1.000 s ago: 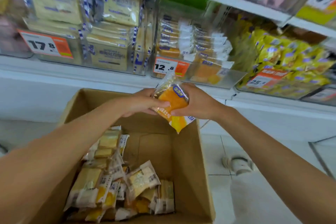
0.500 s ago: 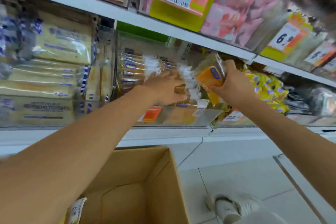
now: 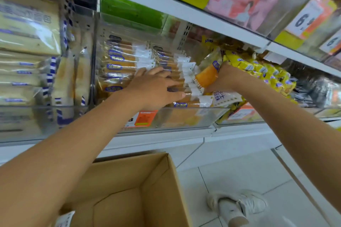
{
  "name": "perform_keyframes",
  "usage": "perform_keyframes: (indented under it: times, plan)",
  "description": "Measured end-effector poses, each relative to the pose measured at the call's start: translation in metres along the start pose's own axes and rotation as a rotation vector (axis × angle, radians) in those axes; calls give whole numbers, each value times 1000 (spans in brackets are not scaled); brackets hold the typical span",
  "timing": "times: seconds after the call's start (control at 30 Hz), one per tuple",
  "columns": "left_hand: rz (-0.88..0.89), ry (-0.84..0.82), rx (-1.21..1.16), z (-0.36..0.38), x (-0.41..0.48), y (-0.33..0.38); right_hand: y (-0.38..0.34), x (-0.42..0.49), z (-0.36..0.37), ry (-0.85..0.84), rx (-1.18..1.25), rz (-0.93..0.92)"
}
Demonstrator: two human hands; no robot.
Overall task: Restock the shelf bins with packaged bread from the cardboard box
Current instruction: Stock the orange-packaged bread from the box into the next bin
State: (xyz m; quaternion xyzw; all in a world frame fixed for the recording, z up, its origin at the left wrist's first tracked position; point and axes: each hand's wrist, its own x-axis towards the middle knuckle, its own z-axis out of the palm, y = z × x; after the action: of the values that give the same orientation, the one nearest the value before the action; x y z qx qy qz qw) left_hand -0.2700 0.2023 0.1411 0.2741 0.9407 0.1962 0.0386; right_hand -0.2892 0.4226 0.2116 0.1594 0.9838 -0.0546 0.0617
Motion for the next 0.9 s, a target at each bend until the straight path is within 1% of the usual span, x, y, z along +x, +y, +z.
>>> perform_keyframes:
  times: [0.03, 0.07, 0.1, 0.13, 0.2, 0.3, 0.37, 0.43, 0.5, 0.53, 0.6, 0.67, 0.7, 0.8, 0.87, 0.9]
  plan:
    - [0, -3, 2, 0, 0, 0, 1, 1, 2, -23, 107, -29]
    - [-1, -6, 2, -1, 0, 0, 2, 0, 6, -7, 205, -66]
    - [-3, -7, 0, -1, -1, 0, 3, -2, 10, 53, 274, -96]
    - [-4, -7, -1, -1, -1, 1, 5, -2, 15, 124, 288, -129]
    - [-7, -9, 1, -2, -2, 2, 8, -2, 17, 213, 224, -155]
    - [-11, -7, 4, -2, -3, 1, 8, -4, -3, 267, 40, -147]
    - [-10, -8, 3, -2, -2, 1, 4, 1, -8, 241, -69, -113]
    - [-10, -1, 1, -1, -2, 1, -2, 7, -3, 170, -111, -99]
    - [-10, -2, 0, -1, -2, 1, -6, 10, 0, 89, -98, -97]
    - [-9, -6, 1, -1, -2, 1, -6, 12, 2, 63, -50, -103]
    - [-9, -14, 2, 0, -1, 0, -5, 10, 7, 73, 104, -122]
    - [-8, -11, -1, 0, -1, 0, -4, 6, 25, 79, 189, -177]
    - [-7, -9, -1, -1, -1, 0, -5, 5, 36, 44, 174, -200]
    - [-11, -5, -2, -1, -1, 1, -7, 18, 44, -124, 188, -128]
    - [-13, -2, -5, -1, -1, 1, -12, 18, 37, -125, 198, -131]
    - [-11, 1, -6, 0, -1, 1, -11, 15, 39, -59, 170, -165]
